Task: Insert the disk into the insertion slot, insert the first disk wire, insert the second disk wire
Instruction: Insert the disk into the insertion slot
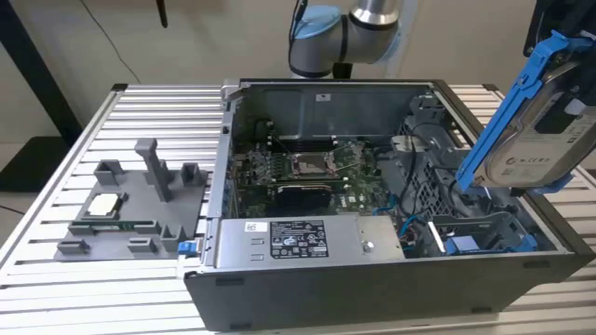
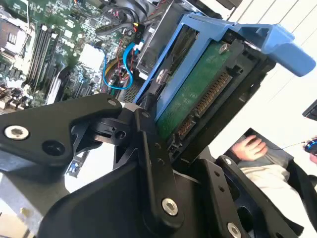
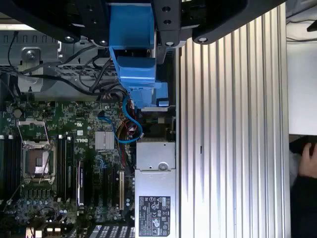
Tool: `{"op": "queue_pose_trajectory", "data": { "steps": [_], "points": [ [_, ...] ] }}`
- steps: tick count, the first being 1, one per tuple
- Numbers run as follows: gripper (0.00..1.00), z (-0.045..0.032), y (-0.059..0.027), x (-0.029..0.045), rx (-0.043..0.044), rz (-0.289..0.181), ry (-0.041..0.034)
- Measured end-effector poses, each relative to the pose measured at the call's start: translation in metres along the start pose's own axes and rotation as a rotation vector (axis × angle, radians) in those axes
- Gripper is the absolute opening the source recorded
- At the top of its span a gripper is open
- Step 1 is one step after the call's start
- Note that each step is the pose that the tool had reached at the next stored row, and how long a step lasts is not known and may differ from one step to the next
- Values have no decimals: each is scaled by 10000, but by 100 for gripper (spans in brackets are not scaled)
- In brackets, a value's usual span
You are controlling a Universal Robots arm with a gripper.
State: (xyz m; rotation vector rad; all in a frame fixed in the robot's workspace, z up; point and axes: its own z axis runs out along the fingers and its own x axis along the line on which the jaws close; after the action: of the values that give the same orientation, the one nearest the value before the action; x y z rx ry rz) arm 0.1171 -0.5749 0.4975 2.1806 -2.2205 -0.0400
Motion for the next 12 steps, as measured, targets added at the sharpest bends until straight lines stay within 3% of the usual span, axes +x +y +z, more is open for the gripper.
{"op": "queue_pose_trajectory", "data": {
  "steps": [3, 12],
  "points": [
    [33, 13, 0, 1, 0, 0, 1],
    [33, 148, -20, 1, 3, 0, 0]
  ]
}}
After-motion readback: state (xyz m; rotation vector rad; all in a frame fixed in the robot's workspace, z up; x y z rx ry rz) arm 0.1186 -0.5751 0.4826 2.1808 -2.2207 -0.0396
